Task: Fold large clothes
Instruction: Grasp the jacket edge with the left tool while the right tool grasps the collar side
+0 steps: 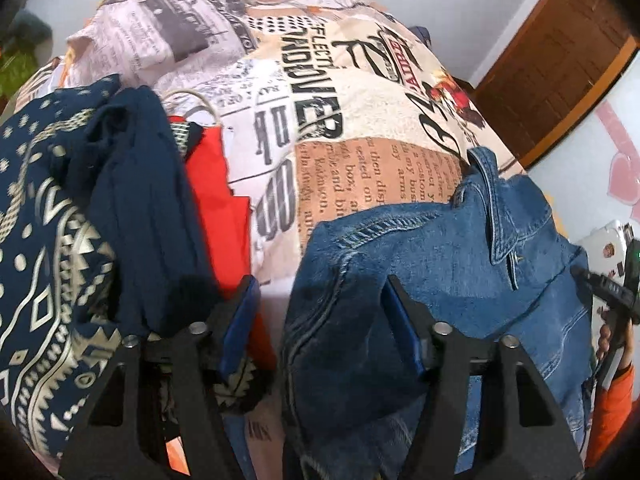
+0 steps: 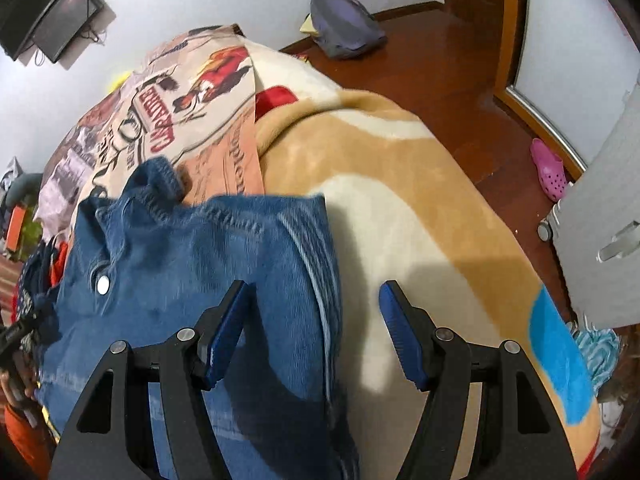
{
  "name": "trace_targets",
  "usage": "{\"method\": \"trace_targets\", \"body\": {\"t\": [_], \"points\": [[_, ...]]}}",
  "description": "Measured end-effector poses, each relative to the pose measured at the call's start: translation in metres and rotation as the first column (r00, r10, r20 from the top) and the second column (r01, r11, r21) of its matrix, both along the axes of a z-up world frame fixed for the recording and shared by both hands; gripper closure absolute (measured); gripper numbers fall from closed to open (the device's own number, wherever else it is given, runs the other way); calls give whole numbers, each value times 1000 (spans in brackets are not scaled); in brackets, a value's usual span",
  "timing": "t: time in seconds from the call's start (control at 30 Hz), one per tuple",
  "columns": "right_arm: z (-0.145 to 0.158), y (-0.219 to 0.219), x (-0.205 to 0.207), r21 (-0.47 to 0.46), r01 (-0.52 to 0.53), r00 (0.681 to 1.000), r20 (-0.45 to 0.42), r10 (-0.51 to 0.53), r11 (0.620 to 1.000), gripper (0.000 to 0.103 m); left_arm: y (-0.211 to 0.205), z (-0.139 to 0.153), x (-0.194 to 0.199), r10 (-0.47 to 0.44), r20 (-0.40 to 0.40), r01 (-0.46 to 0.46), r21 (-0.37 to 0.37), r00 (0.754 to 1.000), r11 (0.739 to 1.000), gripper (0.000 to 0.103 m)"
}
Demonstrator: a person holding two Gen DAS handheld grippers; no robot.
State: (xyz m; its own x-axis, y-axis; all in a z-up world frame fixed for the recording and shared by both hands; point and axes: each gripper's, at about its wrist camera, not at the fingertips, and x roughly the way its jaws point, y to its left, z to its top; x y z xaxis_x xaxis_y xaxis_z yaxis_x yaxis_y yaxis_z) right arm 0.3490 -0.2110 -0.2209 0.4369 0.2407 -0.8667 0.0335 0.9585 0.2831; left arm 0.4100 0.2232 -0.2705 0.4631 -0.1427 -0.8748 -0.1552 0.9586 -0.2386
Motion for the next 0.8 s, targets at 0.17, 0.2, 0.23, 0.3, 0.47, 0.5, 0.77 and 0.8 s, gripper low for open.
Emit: {"method": "trace_targets", "body": {"t": [0.17,0.2,0.23,0.3,0.47,0.5,0.77,0.8], "points": [[9,11,0,-59,-43,998,40,46,997,84,-7,-6,4,-35,-31,34,-7,999,999,78],[14,14,-4,-62,-52,997,57,56,997,87,-9,-3,3,-24,-26,24,7,999,1000,82],[18,14,-4,-64,-56,996,69,60,996,89,-12,3,1,-19,-14,20,40,1000,999,84],[35,17,-11,-86,-70,989,122,81,994,91,-19,17,-3,-21,24,19,89,999,996,87],[82,28,-14,-103,-129,965,217,149,986,93,-28,64,-15,27,110,-42,136,994,990,96],[95,30,-13,-102,-139,957,244,160,985,93,-30,73,-16,31,128,-51,153,991,987,96],[153,67,9,-86,-220,906,352,236,972,94,-22,134,-29,58,262,-108,177,963,978,96],[156,73,14,-93,-226,900,361,245,970,94,-19,138,-29,66,272,-116,173,960,978,96]]}}
